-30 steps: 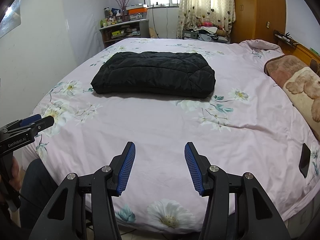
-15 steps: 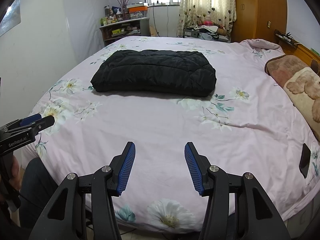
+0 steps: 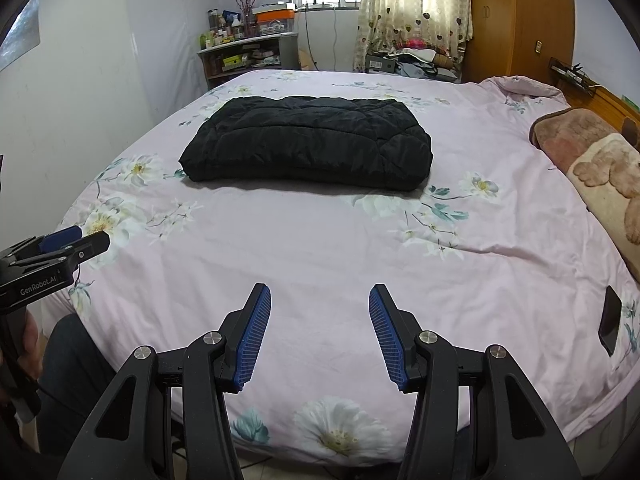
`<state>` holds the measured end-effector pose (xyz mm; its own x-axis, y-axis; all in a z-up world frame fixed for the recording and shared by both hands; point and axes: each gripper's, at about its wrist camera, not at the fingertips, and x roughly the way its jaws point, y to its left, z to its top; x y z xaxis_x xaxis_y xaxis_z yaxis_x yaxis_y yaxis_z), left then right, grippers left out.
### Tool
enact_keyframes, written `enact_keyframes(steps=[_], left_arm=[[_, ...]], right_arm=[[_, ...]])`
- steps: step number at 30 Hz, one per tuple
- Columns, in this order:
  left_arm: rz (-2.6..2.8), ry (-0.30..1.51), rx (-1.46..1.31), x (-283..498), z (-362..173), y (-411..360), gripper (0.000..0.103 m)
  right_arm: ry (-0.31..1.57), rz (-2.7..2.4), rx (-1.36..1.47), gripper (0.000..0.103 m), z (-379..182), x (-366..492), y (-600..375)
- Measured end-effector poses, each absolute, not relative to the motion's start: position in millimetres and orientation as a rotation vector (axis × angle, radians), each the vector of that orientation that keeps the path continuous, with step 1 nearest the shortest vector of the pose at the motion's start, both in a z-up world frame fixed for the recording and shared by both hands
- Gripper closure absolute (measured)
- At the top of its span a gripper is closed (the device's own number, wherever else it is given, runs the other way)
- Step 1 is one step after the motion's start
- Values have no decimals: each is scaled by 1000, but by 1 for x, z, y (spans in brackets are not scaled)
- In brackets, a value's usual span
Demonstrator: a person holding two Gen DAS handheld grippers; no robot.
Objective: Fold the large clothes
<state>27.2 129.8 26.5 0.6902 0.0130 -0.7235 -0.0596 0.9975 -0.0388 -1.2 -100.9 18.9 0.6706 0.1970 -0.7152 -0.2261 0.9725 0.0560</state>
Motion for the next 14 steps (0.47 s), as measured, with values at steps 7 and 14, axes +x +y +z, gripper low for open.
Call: enact_keyframes(steps=[7,14], left_arm=[[43,801,-51,27,28,129,32],[49,794,-52,26,29,128,32]], right_arm=[[800,241,-39,51,17,0,-104],[799,241,-40,51,18,1,-105]])
